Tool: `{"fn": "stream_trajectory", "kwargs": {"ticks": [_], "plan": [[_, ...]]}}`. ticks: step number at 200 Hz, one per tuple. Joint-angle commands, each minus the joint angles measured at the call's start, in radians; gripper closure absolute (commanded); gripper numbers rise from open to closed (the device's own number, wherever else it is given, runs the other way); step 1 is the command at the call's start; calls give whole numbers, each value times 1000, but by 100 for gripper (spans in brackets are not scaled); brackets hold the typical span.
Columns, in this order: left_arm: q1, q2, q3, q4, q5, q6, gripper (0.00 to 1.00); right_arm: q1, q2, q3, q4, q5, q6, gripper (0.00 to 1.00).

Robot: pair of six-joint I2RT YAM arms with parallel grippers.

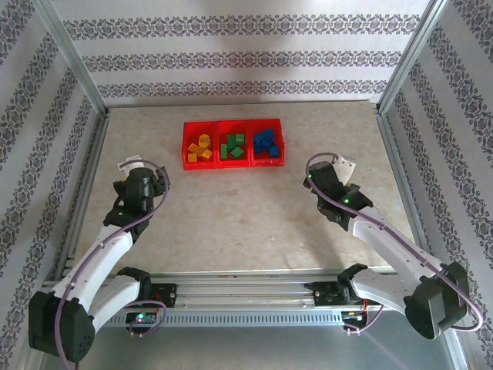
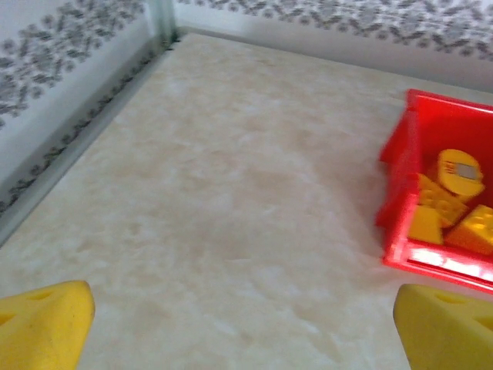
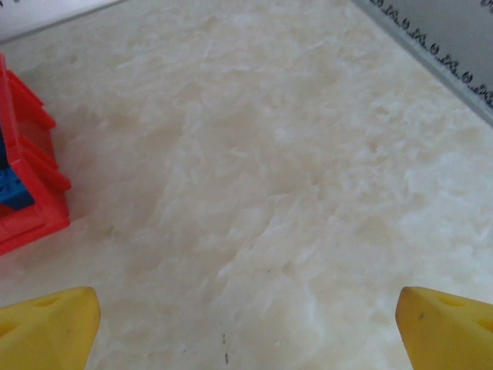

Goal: Sort the legos into containers by color
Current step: Reset both arms

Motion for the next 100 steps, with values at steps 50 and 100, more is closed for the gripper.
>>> {"fn": "stream_trajectory", "kwargs": {"ticks": [50,100], "plan": [[150,-38,-182,268,10,99,0,-55,-17,-129,344,51,-315,2],[171,65,-280,584,141,195,0,-150,35,-123,432,-42,-468,2]]}}
